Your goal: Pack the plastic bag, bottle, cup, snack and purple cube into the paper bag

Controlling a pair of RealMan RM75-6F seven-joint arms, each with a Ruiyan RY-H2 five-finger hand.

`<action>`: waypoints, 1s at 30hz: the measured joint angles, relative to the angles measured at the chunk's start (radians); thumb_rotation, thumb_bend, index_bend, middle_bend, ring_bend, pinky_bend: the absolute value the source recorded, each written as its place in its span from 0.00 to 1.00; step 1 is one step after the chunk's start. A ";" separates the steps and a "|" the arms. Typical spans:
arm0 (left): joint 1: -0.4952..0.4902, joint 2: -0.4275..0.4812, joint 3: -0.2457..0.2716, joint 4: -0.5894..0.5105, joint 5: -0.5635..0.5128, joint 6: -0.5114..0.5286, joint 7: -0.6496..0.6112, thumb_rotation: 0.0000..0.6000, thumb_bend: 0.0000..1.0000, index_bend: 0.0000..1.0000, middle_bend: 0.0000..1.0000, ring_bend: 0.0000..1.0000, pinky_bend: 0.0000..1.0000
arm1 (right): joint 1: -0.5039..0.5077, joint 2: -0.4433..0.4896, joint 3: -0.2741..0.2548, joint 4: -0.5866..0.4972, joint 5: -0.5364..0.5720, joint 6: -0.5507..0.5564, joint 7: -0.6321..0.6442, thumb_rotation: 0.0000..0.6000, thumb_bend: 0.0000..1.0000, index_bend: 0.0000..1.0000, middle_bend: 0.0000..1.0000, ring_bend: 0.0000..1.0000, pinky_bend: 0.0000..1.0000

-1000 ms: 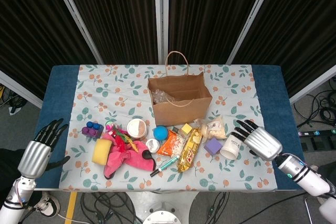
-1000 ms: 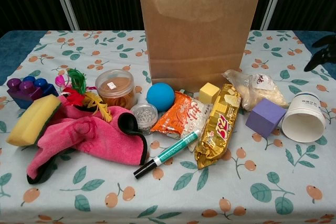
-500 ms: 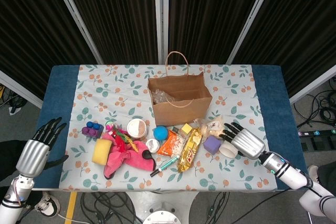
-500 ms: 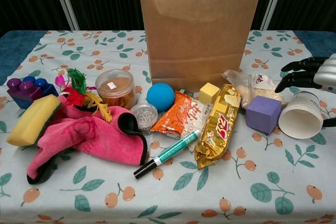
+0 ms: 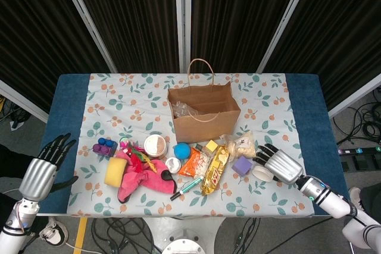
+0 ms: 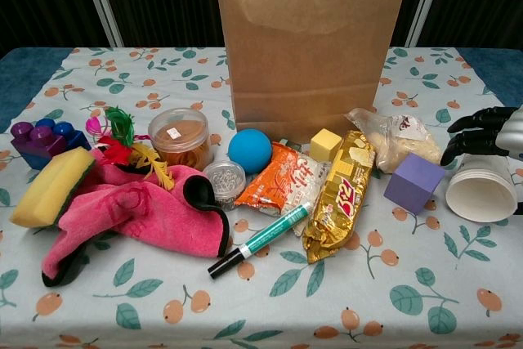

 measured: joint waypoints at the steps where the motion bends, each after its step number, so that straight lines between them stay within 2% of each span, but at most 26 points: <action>1: 0.000 0.001 0.000 -0.001 -0.001 0.000 -0.001 1.00 0.00 0.09 0.08 0.06 0.18 | -0.001 -0.002 -0.004 0.002 0.002 -0.001 0.000 1.00 0.00 0.29 0.28 0.14 0.20; 4: 0.001 0.002 0.001 -0.002 0.000 0.001 0.000 1.00 0.00 0.09 0.08 0.06 0.18 | -0.003 -0.005 -0.007 0.005 0.006 0.004 -0.003 1.00 0.01 0.34 0.31 0.18 0.23; 11: 0.001 0.004 0.000 -0.013 0.002 0.005 0.003 1.00 0.00 0.09 0.08 0.06 0.18 | -0.013 -0.008 0.000 0.004 0.015 0.057 -0.008 1.00 0.12 0.53 0.45 0.31 0.35; 15: 0.002 0.006 0.001 -0.019 0.005 0.008 0.004 1.00 0.00 0.09 0.08 0.06 0.18 | -0.020 0.015 0.013 -0.026 0.020 0.115 -0.011 1.00 0.12 0.54 0.46 0.32 0.36; 18: 0.002 0.009 0.001 -0.023 0.005 0.008 0.002 1.00 0.00 0.09 0.08 0.06 0.18 | -0.021 0.055 0.033 -0.087 0.025 0.168 -0.018 1.00 0.12 0.54 0.46 0.32 0.36; 24: 0.000 0.017 -0.001 -0.031 0.005 0.006 0.000 1.00 0.00 0.09 0.08 0.06 0.18 | -0.003 0.195 0.113 -0.323 0.042 0.257 -0.069 1.00 0.12 0.54 0.46 0.32 0.36; 30: 0.006 0.014 0.007 -0.030 0.007 0.005 -0.002 1.00 0.00 0.09 0.08 0.06 0.18 | 0.045 0.332 0.255 -0.675 0.135 0.269 -0.110 1.00 0.12 0.54 0.46 0.32 0.36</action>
